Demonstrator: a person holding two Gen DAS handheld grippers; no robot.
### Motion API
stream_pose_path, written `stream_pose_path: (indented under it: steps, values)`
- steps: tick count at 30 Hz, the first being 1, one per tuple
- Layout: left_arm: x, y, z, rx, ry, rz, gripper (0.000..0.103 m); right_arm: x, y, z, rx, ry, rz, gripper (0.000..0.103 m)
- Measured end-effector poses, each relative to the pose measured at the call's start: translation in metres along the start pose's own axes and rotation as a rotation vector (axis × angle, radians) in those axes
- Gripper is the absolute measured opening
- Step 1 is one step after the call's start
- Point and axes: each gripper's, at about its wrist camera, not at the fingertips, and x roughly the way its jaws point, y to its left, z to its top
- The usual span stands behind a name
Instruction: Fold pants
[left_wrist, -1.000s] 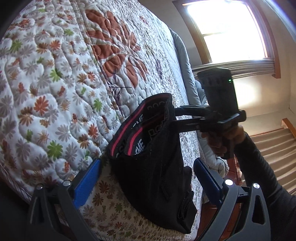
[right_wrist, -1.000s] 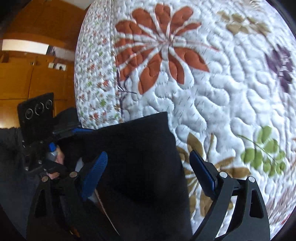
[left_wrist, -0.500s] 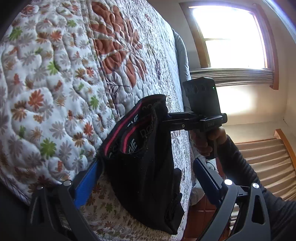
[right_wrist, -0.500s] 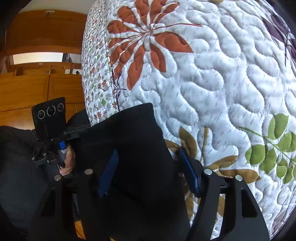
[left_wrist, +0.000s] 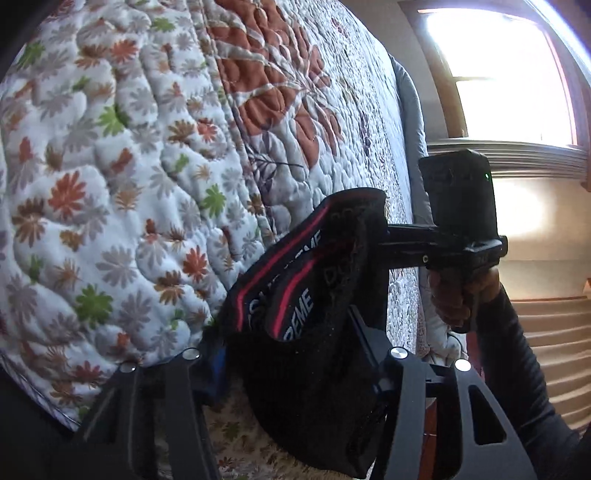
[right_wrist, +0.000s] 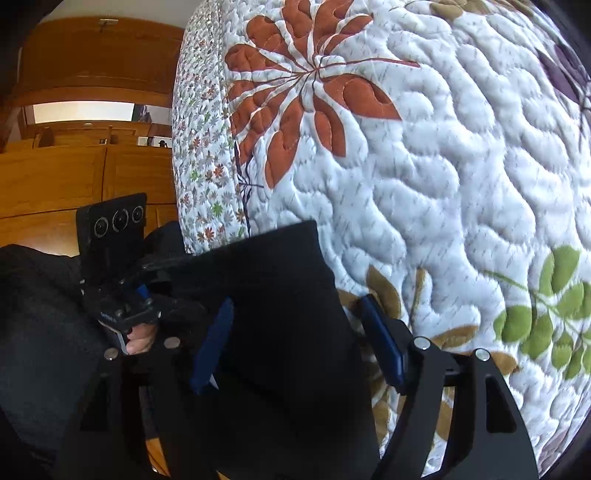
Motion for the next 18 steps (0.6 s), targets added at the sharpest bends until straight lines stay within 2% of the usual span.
stream_pose_path:
  steps: [5, 7, 8, 15, 18]
  values:
    - [0.003, 0.000, -0.001, 0.008, 0.006, 0.021, 0.044, 0.008, 0.005, 0.012, -0.028, 0.045, -0.001, 0.074]
    - [0.000, 0.001, -0.001, 0.012, 0.010, 0.027, 0.041, 0.008, 0.007, 0.015, -0.034, 0.052, -0.006, 0.069]
    - [-0.001, 0.001, -0.001, 0.015, 0.011, 0.029, 0.038, 0.008, 0.009, 0.015, -0.038, 0.056, -0.005, 0.060]
    - [-0.010, -0.015, -0.001, 0.067, 0.009, 0.034, 0.027, 0.008, 0.032, 0.014, -0.059, 0.050, -0.081, 0.041]
    - [-0.018, -0.031, -0.004, 0.127, -0.006, 0.034, 0.022, -0.001, 0.052, 0.006, -0.082, 0.029, -0.131, 0.037]
